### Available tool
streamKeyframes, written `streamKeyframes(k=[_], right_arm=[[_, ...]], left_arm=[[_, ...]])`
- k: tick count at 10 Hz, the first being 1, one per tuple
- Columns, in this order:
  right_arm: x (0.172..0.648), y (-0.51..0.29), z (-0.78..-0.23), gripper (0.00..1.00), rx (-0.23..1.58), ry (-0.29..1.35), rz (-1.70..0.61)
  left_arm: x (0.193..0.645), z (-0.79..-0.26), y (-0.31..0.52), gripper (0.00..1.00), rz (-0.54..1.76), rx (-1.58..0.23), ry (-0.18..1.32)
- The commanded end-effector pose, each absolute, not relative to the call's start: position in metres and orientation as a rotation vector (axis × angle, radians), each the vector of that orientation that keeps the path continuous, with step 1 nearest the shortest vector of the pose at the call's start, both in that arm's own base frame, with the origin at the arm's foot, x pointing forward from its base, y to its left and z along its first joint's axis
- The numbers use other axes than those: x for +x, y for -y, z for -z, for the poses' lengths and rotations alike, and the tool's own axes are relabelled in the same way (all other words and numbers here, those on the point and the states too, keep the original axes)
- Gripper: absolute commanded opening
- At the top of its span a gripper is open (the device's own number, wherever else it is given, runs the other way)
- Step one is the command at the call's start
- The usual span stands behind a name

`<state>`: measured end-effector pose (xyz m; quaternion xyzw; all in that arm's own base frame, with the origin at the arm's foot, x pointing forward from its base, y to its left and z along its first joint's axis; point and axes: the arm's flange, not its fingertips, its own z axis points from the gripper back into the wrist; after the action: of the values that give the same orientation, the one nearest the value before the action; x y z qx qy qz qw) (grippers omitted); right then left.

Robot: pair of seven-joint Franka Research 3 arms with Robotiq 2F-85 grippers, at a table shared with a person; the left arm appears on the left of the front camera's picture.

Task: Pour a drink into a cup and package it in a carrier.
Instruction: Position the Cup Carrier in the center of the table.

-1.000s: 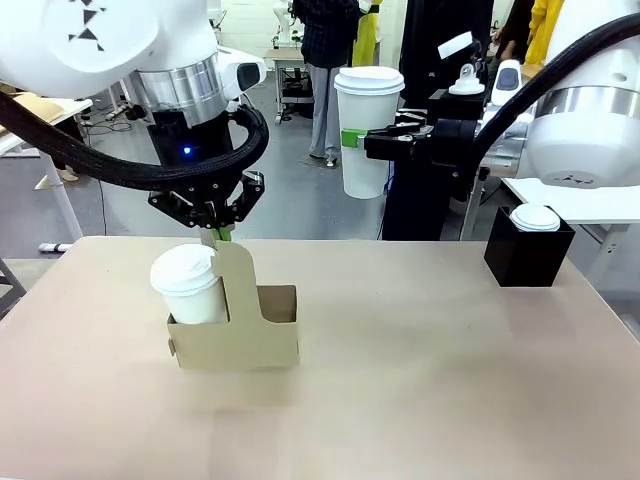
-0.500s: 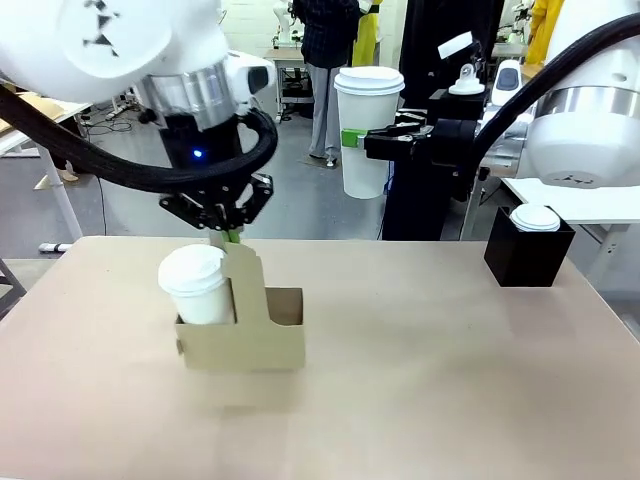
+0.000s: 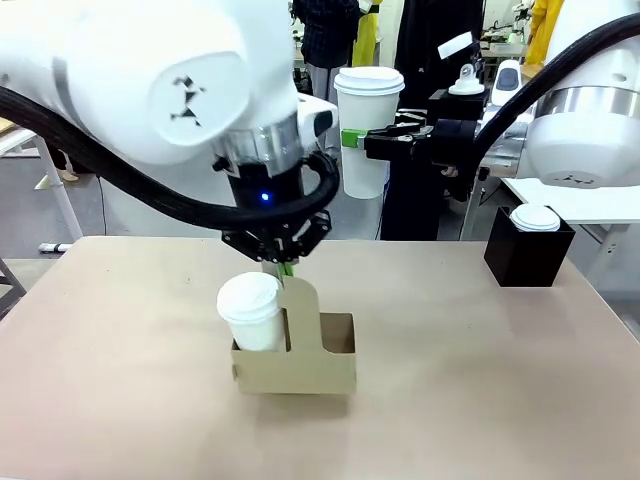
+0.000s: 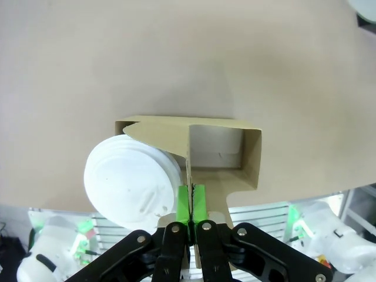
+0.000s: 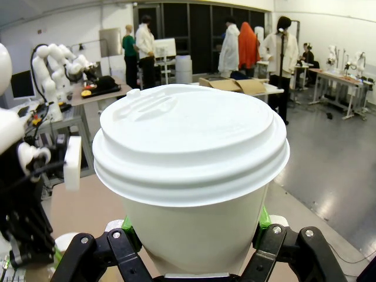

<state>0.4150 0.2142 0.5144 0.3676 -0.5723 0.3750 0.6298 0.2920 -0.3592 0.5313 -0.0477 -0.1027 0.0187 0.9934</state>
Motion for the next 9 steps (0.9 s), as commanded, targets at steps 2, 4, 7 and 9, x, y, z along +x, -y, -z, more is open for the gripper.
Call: streamKeyframes(k=[2, 4, 7, 9], right_arm=[[0.416, -0.217, -0.518, 0.81, 0.851, 1.319, -0.855], [0.416, -0.217, -0.518, 0.81, 0.851, 1.319, -0.855], [0.416, -0.217, -0.518, 0.81, 0.851, 1.319, -0.855], [0.416, -0.217, -0.518, 0.81, 0.851, 1.319, -0.855]], left_arm=[[0.283, -0.517, 0.369, 0.02, -0.051, -0.090, 0.233], [0.275, -0.504, 0.373, 0.02, -0.054, -0.087, 0.235], [0.269, -0.490, 0.379, 0.02, -0.051, -0.057, 0.244], [0.268, -0.486, 0.379, 0.02, -0.033, -0.071, 0.242]])
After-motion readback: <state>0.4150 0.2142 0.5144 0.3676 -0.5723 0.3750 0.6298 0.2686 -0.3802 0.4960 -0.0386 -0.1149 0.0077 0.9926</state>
